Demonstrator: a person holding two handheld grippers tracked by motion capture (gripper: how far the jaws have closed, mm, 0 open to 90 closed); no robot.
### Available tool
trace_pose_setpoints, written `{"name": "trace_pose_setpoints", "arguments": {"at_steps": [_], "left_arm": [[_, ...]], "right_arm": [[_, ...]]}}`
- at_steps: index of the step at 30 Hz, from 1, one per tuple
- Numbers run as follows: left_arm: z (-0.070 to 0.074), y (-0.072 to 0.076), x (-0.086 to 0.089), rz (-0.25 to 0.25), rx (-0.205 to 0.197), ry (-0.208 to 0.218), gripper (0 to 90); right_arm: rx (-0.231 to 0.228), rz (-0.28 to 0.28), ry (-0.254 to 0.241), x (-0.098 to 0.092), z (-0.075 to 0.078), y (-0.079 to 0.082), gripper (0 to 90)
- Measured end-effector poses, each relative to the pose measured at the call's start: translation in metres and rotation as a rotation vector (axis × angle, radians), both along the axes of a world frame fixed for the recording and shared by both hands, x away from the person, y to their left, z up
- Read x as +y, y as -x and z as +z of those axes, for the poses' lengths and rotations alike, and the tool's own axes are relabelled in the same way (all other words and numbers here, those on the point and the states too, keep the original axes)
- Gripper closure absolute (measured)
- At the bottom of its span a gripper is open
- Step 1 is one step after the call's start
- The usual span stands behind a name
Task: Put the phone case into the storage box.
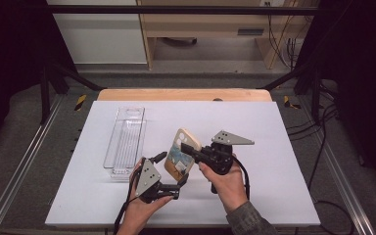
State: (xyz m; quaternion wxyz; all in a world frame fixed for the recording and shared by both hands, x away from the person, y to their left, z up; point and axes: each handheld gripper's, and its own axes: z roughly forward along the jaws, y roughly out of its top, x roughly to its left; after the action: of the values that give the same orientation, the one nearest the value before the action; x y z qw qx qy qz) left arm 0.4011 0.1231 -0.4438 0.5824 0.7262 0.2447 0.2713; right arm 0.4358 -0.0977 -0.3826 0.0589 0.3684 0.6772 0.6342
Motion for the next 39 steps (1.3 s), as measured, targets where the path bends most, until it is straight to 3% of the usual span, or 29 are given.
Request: {"name": "trace_pose_setpoints", "arguments": {"at_steps": [9, 15, 39], "left_arm": [[-0.002, -0.004, 0.003, 0.034, 0.022, 0.028, 1.8], [-0.002, -0.006, 0.006, 0.016, 0.041, 0.066, 0.7], [-0.003, -0.008, 0.008, -0.009, 0.062, 0.084, 3.2]], "right_arm": [[-0.047, -0.015, 0.063, 0.014, -0.006, 0.006, 88.4], [-0.055, 0.001, 0.092, 0.022, -0.011, 0.012, 88.2], [-0.037, 0.050, 0.121, 0.038, -0.026, 0.017, 87.8]]}}
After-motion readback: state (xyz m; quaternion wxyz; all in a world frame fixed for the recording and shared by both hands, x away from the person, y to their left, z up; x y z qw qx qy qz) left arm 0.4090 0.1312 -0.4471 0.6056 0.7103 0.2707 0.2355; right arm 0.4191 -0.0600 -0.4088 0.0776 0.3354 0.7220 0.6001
